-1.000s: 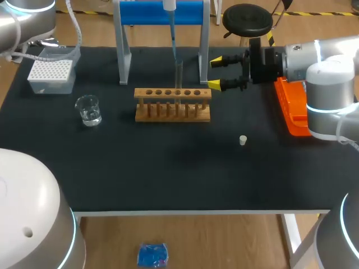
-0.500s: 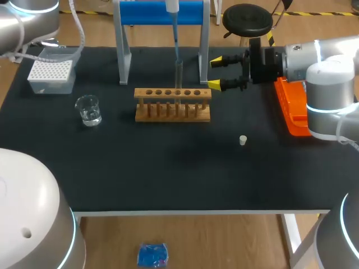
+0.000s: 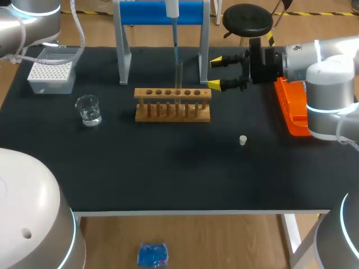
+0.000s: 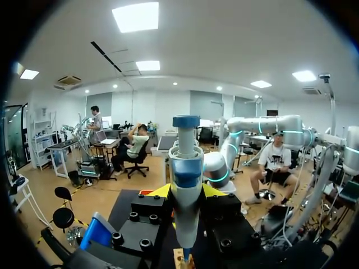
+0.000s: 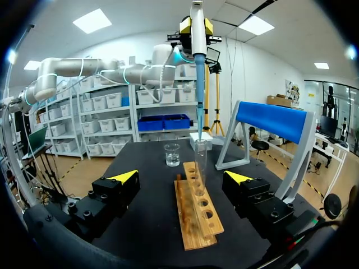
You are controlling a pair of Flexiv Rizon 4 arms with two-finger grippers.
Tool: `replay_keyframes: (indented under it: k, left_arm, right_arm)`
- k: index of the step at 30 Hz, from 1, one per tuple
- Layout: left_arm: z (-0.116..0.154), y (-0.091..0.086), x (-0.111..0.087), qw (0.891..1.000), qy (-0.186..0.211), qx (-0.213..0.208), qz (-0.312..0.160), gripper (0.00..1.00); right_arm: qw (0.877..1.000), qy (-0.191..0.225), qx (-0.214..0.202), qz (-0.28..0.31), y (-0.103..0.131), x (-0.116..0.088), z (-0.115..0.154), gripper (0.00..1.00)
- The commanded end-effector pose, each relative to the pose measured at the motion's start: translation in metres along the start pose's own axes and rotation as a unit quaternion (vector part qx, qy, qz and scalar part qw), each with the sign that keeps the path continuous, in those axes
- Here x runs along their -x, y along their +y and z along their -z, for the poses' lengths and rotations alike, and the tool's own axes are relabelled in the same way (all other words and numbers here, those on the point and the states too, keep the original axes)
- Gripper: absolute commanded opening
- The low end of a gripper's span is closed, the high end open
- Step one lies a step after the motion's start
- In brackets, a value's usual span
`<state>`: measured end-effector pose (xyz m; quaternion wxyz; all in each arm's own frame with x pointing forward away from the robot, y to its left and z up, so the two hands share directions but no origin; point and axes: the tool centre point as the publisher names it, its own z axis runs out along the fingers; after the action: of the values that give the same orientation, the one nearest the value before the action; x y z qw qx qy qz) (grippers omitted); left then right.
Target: Invert the test tube, pick up the pipette, mount the tip to pipette, aspirate from beaker and dispense into the tube, eject the tip, return the pipette, and cap with the stopper.
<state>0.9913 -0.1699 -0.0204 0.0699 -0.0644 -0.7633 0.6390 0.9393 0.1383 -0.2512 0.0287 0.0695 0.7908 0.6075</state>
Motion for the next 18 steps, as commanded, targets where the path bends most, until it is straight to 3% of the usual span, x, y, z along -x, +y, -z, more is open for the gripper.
replay_keyframes:
  k: [1,18]
  left_arm:
    - [0.0016,0.0012,0.0010,1.000,0.001,0.003,0.001,0.00]
    - [0.0026,0.0042,0.0036,1.000,0.000,0.003,-0.005,0.00]
  right_arm:
    - [1.000,0.000,-0.001,0.000,-0.0002,-0.0003,0.0000,1.00]
    - [1.000,0.000,-0.001,0.000,-0.0002,-0.0003,0.0000,1.00]
